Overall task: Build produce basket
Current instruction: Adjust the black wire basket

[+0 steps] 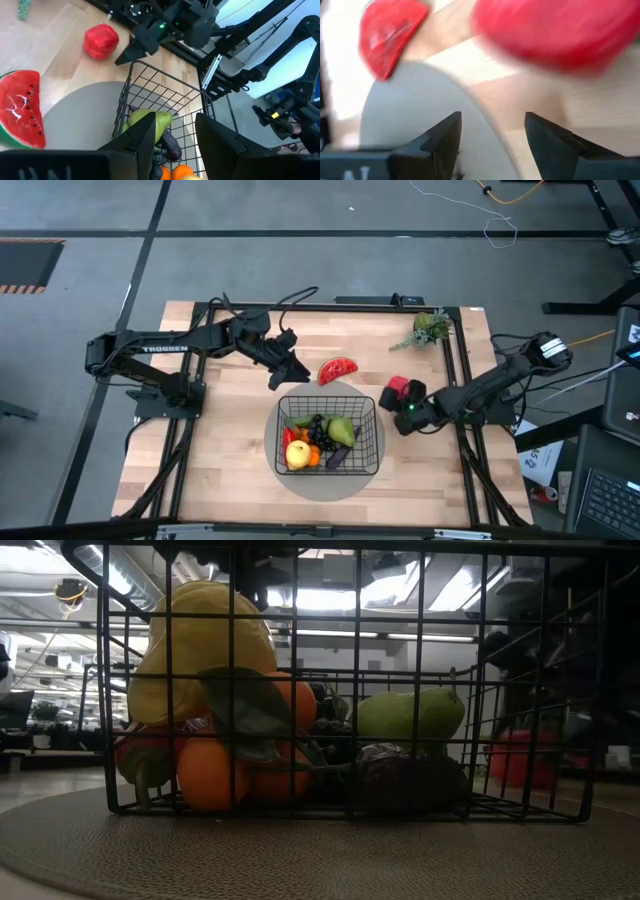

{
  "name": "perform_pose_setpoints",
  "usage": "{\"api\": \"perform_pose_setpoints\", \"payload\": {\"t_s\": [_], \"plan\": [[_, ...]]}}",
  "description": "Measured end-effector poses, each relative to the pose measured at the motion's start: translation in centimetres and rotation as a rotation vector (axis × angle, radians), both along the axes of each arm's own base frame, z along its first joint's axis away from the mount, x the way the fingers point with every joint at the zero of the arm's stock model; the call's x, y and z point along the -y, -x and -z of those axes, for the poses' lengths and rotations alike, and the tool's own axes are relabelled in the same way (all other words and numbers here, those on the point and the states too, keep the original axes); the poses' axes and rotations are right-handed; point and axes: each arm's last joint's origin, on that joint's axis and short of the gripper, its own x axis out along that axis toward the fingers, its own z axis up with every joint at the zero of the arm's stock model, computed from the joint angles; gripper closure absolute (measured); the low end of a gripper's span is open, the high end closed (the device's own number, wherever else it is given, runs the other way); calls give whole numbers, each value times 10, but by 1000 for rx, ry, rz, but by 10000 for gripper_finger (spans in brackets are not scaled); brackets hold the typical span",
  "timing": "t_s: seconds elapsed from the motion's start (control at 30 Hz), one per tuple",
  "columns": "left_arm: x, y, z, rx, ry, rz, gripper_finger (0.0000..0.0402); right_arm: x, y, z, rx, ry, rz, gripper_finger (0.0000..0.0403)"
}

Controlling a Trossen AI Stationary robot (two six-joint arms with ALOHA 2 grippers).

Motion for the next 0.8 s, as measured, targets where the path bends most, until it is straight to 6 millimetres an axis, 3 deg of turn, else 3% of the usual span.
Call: {"api": "perform_pose_setpoints", "payload": {"t_s": [0.23,0.4,0.53,0.8], "plan": [[0,0,2,-15,-26,-16,268,-5,-22,-14,137,77,-276,183],[0,1,3,-29,-25,-19,268,-7,-28,-22,158,114,-299,183],[0,1,4,-38,-23,-19,268,-7,-34,-40,184,216,-302,183],[0,2,6,-67,-17,-18,268,0,-26,-74,-74,359,-234,183]]}}
